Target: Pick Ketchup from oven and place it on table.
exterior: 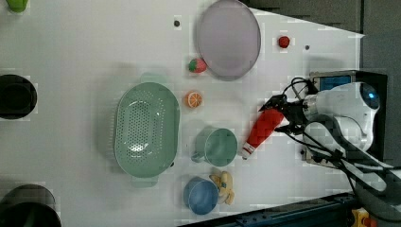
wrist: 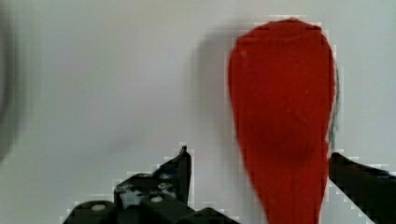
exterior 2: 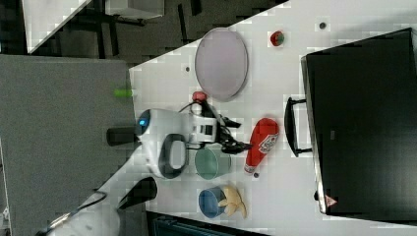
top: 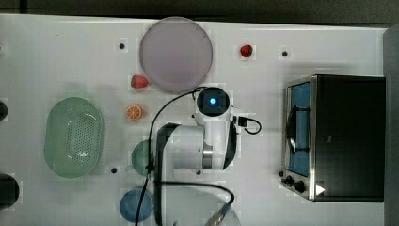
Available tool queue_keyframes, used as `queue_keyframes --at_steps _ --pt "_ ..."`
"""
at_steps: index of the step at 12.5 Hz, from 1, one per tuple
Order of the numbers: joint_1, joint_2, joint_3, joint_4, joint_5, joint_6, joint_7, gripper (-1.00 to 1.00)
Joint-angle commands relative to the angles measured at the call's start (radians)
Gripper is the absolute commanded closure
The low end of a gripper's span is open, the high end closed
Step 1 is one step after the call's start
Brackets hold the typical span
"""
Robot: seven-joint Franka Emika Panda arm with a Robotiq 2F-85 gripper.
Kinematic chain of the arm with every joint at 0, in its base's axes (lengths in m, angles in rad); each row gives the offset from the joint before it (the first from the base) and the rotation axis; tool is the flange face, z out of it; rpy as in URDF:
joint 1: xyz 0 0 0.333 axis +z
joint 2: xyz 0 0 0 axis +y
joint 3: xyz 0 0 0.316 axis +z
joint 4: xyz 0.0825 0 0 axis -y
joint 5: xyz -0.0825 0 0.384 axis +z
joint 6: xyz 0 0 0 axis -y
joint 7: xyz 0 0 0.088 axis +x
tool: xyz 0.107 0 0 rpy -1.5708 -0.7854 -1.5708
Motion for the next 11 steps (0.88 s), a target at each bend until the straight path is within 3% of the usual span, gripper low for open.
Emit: queue_keyframes --at_steps 1,5,8,11 --pt "0.006 -0.226 -0.002 0.118 -0.002 -0.088 0.067 -1.0" --pt "0.008 -0.377 0.011 0.323 -0.005 -0.382 0.08 -1.0" --pt "0.006 -0.407 0.01 0.505 -0.014 -0.589 0.078 -1.0" --pt "0.006 -0.408 0.01 0.605 -0.014 -0.775 0.078 -1.0"
